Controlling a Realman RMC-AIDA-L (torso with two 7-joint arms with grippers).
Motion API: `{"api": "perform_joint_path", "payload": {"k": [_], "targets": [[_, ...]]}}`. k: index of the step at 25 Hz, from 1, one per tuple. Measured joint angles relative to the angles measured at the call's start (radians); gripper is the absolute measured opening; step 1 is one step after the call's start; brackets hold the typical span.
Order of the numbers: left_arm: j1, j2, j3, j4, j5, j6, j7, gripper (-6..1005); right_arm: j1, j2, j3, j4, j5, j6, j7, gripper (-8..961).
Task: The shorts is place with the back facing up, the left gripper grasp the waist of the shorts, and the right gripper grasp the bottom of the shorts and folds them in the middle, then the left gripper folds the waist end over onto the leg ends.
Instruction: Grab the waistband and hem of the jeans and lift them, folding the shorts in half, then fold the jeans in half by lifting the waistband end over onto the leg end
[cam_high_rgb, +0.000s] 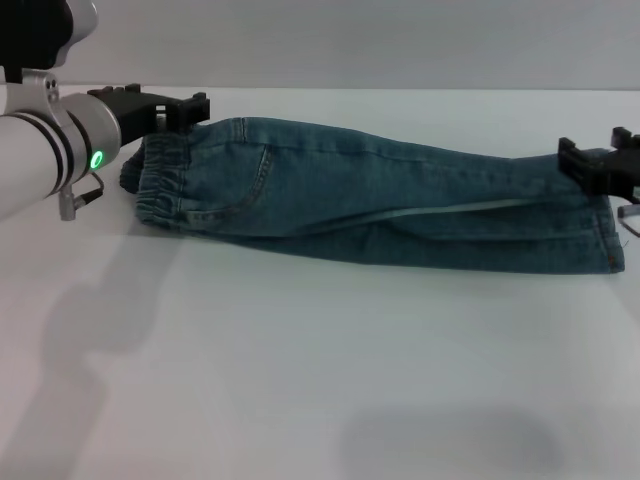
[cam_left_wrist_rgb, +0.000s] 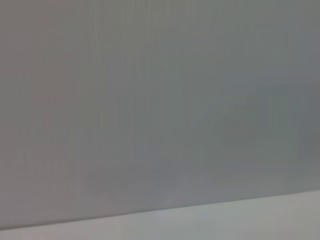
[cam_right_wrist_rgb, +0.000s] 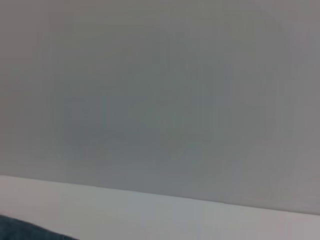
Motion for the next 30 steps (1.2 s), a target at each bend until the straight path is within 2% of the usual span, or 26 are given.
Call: {"api": "perform_joint_path", "payload": {"k": [2,8,10,14,18,30], "targets": [[0.021,0.000,-0.005,-0.035,0.001,-0.029,0.016,859,-0.002,0.000,-0.011,0.001,0.000,-0.001,0.000,621],[0.115,0.000,-0.009,-0.193,0.013,-0.124,0.040,860,-0.015,0.001,-0.029,-0.015,0.001,-0.004,-0.001,621],[0.136,0.001,-0.014,-0.241,0.024,-0.200,0.041,859,-0.015,0.001,-0.037,-0.017,0.001,-0.007,-0.001,620],[0.135,0.002,-0.034,-0.260,0.027,-0.337,0.048,858,-0.010,0.001,-0.057,-0.021,0.001,-0.017,-0.001,620],[0.135,0.001,-0.031,-0.255,0.027,-0.388,0.052,857,-0.007,0.001,-0.079,-0.024,0.001,-0.023,-0.001,620],[0.191,0.000,-0.014,-0.378,0.029,-0.552,0.064,854,-0.003,0.001,-0.097,-0.015,0.001,-0.027,0.003,616]]}}
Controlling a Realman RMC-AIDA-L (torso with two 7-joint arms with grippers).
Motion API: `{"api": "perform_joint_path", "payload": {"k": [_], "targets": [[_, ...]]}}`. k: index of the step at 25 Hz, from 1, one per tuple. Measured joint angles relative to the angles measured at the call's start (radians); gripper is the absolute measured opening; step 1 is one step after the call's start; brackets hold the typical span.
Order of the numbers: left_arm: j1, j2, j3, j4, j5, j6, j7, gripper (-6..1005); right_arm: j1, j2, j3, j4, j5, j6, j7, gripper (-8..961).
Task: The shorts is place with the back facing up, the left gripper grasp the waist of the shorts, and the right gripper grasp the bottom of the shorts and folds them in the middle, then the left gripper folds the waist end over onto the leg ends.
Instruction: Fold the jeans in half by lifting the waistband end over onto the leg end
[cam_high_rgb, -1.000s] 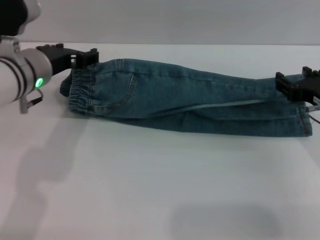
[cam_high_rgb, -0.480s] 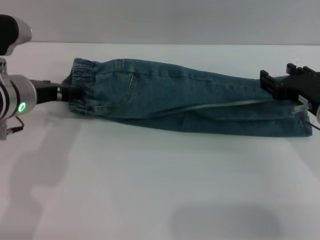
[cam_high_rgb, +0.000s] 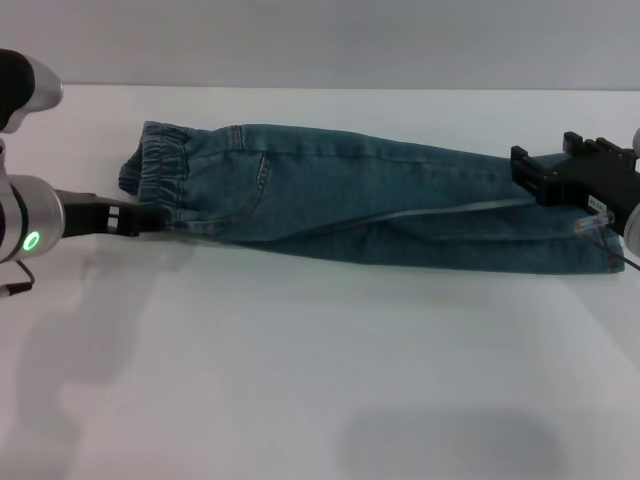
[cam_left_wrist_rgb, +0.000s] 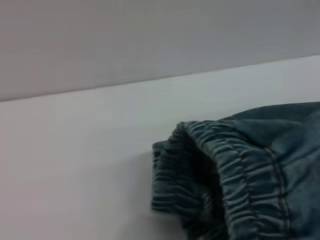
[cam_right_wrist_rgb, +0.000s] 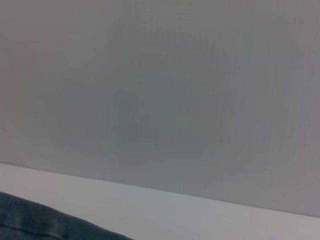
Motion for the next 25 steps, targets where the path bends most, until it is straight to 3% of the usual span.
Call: {"api": "perform_joint_path", "payload": {"k": [13,25], "targets": [[-0.006,-0.003,0.041,-0.029,-0.009,-0.105,-0.027,851,0.000,0.000,0.005,-0.005,0.000,0.007,0.004,616],[-0.096,-0.002,0.039,0.059,-0.081,-0.098,-0.027,848,-0.013,0.000,0.005,-0.034,0.000,0.022,0.001,616]]}}
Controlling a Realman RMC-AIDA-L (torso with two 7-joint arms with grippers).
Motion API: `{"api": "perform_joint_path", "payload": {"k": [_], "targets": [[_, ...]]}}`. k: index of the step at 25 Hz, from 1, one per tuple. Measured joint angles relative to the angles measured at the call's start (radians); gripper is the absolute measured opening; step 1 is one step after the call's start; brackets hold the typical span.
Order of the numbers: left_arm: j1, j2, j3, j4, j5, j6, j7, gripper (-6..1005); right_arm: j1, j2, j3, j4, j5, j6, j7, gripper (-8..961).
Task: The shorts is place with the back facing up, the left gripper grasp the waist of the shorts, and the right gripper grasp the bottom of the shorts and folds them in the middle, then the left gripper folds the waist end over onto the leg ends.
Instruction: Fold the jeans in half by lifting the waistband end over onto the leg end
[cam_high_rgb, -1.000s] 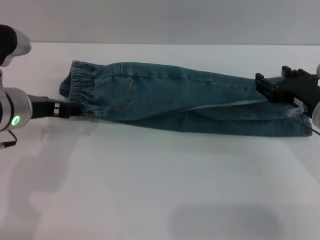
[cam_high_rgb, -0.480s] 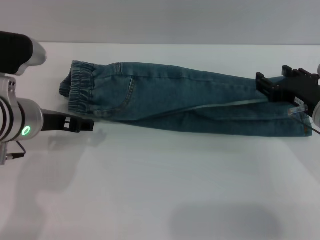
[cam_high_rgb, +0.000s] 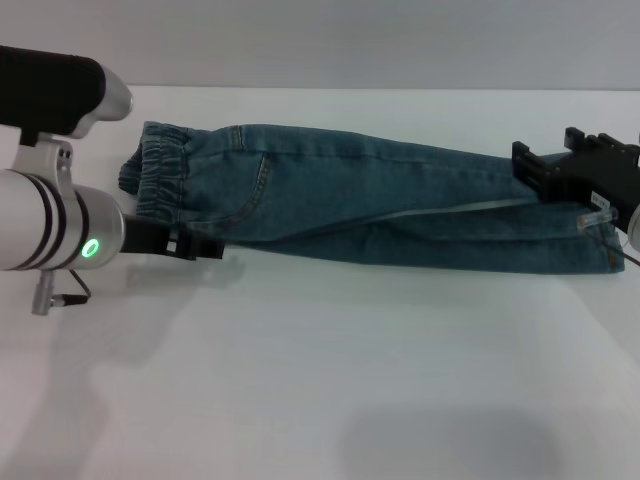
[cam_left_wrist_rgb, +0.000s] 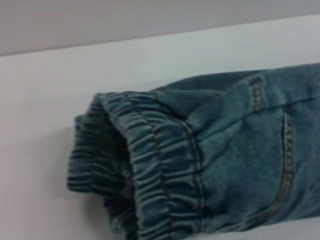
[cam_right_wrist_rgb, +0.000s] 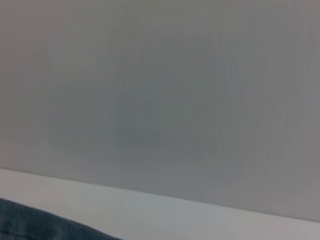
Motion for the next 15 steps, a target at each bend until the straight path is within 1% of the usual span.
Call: {"api": "perform_joint_path", "payload": {"k": [6,7,10,11,12,13,15], "targets": [[-0.008,-0.002,0.010,0.009,-0.012,-0.001,0.001,846,-0.007,0.000,0.002,-0.002,0.000,0.005,0.001,616],[-0.019,-0.001,0.011,0.036,-0.018,0.027,0.007,846,-0.007,0.000,0.003,-0.004,0.000,0.005,0.000,616],[-0.019,-0.001,0.011,0.036,-0.018,0.027,0.007,845,-0.007,0.000,0.005,-0.007,0.000,0.005,0.000,616],[-0.038,0.000,0.006,0.072,-0.028,0.055,0.022,845,-0.007,0.000,0.005,-0.008,0.000,0.005,0.000,616],[-0.038,0.000,0.006,0.072,-0.028,0.055,0.022,844,-0.007,0.000,0.005,-0.008,0.000,0.004,0.000,616],[-0.103,0.001,-0.022,0.188,-0.089,0.137,0.083,844,-0.007,0.000,0.006,-0.009,0.000,0.004,0.000,616],[-0.136,0.000,-0.040,0.250,-0.125,0.174,0.117,844,-0.007,0.000,0.006,-0.009,0.000,0.003,0.002,616]]}}
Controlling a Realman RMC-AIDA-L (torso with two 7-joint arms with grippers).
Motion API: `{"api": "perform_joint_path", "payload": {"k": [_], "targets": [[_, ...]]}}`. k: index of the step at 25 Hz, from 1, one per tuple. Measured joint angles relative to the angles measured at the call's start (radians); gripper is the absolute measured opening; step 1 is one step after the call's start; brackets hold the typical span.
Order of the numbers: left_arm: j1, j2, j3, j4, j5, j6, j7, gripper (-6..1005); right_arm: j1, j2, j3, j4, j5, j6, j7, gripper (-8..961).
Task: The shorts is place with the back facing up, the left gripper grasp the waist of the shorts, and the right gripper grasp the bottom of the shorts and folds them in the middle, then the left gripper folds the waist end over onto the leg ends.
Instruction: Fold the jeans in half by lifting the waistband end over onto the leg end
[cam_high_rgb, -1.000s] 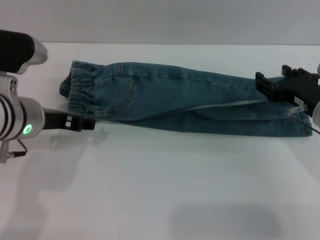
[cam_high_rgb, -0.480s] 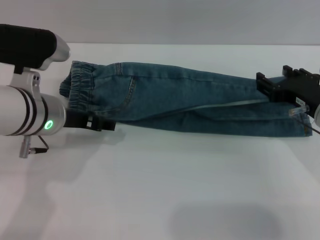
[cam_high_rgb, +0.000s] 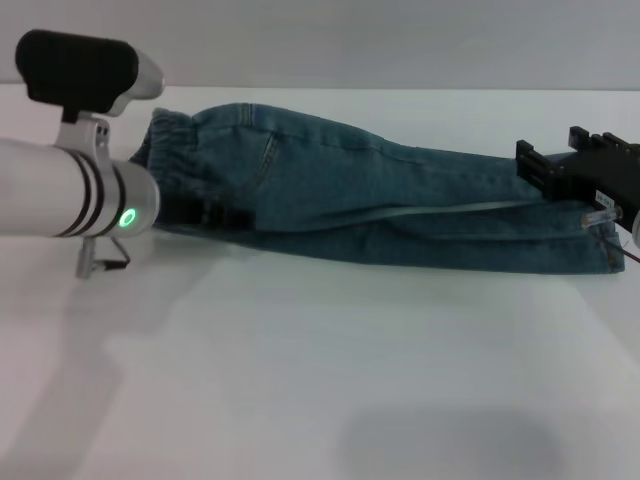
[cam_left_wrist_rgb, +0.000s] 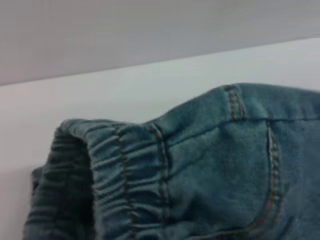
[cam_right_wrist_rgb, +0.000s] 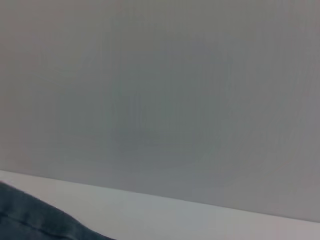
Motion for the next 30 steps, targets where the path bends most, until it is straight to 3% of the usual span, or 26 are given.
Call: {"api": "perform_joint_path", "payload": {"k": [4,15,18,20,21,22,28,30], "targets": [[-0.037,0.000,-0.011,0.047,-0.033,0.037,0.027,843,-0.001,0.000,0.001,-0.001,0.000,0.001,0.001,616],[-0.029,0.000,-0.004,0.005,-0.033,0.071,0.040,840,0.010,0.001,-0.020,0.013,0.014,0.002,0.003,616],[0.033,0.000,-0.002,-0.103,-0.010,0.061,0.043,839,0.006,0.002,-0.024,0.014,0.024,0.002,0.004,616],[0.033,0.000,-0.002,-0.103,-0.010,0.061,0.043,838,0.006,0.002,-0.025,0.016,0.028,0.002,0.004,616],[0.094,0.001,-0.008,-0.171,0.008,0.063,0.043,838,0.006,0.002,-0.027,0.020,0.032,0.001,0.004,616],[0.110,0.001,-0.017,-0.181,0.012,0.066,0.043,838,0.006,0.002,-0.030,0.022,0.034,0.001,0.004,616],[0.129,0.003,-0.053,-0.126,0.032,0.114,0.053,836,0.009,0.002,-0.045,0.024,0.036,-0.004,0.003,616],[0.116,0.002,-0.054,-0.060,0.043,0.164,0.068,836,0.010,0.002,-0.049,0.020,0.037,-0.004,0.003,616]]}}
